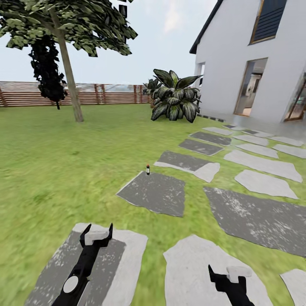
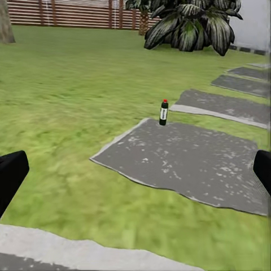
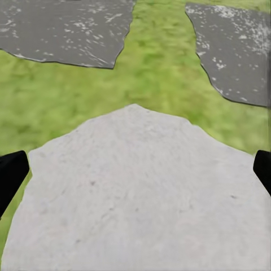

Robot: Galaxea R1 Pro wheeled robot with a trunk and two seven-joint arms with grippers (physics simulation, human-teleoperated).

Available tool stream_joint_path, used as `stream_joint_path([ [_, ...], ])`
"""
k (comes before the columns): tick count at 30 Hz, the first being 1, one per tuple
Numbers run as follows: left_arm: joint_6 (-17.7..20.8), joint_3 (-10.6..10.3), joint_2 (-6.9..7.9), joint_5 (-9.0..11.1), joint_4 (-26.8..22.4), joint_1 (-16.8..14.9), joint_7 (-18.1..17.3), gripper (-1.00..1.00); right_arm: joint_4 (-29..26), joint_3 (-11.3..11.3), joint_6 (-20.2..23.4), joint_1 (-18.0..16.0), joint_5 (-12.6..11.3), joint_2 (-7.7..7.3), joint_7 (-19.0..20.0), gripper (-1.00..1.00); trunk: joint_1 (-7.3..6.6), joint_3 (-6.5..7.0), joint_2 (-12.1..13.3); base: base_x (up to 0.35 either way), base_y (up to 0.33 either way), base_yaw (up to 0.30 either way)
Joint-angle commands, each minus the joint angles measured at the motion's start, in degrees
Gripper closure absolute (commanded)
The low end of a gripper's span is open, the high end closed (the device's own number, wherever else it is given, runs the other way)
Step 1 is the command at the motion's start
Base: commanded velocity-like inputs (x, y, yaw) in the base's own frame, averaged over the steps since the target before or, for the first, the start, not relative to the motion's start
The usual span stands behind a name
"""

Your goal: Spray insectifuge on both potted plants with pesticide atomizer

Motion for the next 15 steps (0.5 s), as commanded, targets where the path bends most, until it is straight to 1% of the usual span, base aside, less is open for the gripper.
stream_joint_path([
  [1,-0.17,-0.03,0.00,0.24,0.03,-0.02,0.00,-1.00,-0.04,-0.02,0.05,-0.02,-0.04,0.00,0.05,-1.00,0.02,-0.05,-0.02,0.300,0.230,-0.300],
  [15,-0.21,-0.03,0.00,0.24,0.03,-0.02,0.00,-1.00,-0.04,-0.02,0.05,-0.02,-0.04,0.00,-0.03,-1.00,0.02,-0.05,-0.02,0.299,0.232,-0.299],
])
